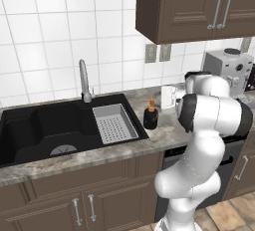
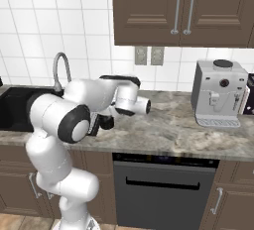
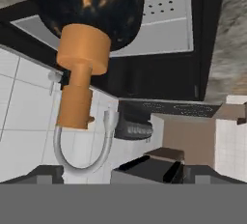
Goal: Restock the sink supplies by placing the sponge and soap dispenser on the counter and next to the sink. Make sure the soap dispenser is upright.
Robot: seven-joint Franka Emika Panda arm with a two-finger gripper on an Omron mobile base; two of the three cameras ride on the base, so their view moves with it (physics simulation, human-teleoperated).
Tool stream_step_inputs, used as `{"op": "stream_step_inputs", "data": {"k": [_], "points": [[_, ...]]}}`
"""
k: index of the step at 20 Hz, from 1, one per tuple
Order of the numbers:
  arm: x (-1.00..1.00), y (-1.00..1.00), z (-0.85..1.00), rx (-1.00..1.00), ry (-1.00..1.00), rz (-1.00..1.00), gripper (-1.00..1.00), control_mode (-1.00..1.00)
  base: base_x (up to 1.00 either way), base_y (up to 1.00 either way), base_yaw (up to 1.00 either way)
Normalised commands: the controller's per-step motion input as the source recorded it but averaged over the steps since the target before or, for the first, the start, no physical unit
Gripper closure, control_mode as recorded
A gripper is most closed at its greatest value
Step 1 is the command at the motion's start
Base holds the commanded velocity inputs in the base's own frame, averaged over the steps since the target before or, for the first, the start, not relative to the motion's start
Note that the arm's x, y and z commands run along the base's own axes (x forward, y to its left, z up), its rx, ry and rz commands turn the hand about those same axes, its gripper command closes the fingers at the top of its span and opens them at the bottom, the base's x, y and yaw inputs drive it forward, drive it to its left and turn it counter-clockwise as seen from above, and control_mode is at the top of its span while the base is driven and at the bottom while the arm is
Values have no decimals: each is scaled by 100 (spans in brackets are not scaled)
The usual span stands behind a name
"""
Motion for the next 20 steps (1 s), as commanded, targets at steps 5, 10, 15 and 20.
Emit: {"op": "stream_step_inputs", "data": {"k": [5, 10, 15, 20], "points": [[-85, 15, 66, -11, -18, -6, -100, -100, 0, 0, 0], [-100, 24, 59, -19, -35, -1, -100, -100, 0, 0, 0], [-100, 20, 14, -36, -35, 5, -100, -100, 0, 0, 0], [-97, 1, 0, -41, -39, 20, -100, -100, 0, 0, 0]]}}
